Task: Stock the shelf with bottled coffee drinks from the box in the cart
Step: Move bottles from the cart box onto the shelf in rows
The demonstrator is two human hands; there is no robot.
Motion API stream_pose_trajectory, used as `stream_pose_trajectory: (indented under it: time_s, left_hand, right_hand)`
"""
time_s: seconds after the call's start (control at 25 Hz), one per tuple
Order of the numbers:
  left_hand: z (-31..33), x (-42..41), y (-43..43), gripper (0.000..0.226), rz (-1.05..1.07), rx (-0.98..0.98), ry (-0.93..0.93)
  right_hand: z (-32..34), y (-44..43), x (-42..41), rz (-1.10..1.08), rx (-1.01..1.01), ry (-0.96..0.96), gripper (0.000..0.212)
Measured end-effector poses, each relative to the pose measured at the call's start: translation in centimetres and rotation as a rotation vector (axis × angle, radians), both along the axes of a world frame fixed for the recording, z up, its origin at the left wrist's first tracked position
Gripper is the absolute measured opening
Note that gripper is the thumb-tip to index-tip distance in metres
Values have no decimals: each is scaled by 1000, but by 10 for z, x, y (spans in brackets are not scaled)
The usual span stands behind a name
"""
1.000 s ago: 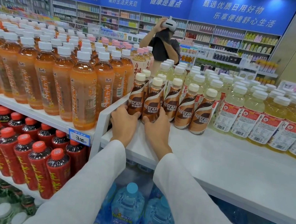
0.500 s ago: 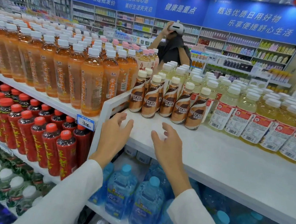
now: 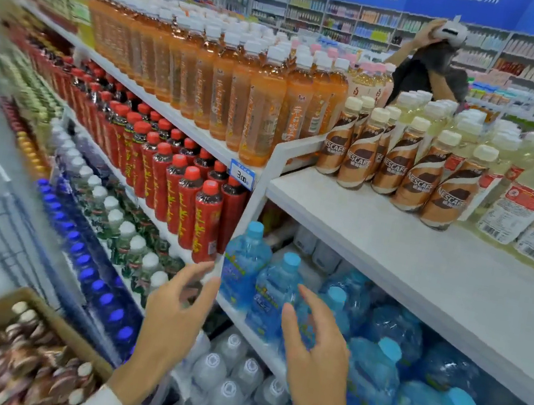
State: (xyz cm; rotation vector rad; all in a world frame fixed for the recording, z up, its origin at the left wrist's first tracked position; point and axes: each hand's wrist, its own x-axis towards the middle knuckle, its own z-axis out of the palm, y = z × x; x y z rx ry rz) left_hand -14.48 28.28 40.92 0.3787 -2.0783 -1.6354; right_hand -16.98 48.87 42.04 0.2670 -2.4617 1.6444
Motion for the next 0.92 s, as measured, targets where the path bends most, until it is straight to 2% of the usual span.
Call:
stream_pose_trajectory:
  time_s: [0.16, 0.4, 0.6, 0.76, 0.84, 0.92]
  left_hand:
    - [-58, 64, -23, 21, 139, 48, -173]
    - [-129, 140, -71, 15, 337, 185, -403]
    - [-175, 179, -115, 13, 484, 305, -507]
    - [-209, 194, -160, 15, 562, 352, -618]
    - [-228, 198, -184, 21, 587, 363, -666]
    - [-244, 201, -204, 16, 609, 404, -703]
  right_hand:
    - [-55, -30, 30, 90, -41, -240, 27]
    - [-127, -85, 60, 214, 61, -547, 28]
    - [-168, -145, 66, 311, 208, -649, 29]
    - [-186, -199, 63, 445, 335, -629, 25]
    - [-194, -225, 60, 517, 379, -657, 28]
    - [-198, -246, 58, 576, 437, -685, 33]
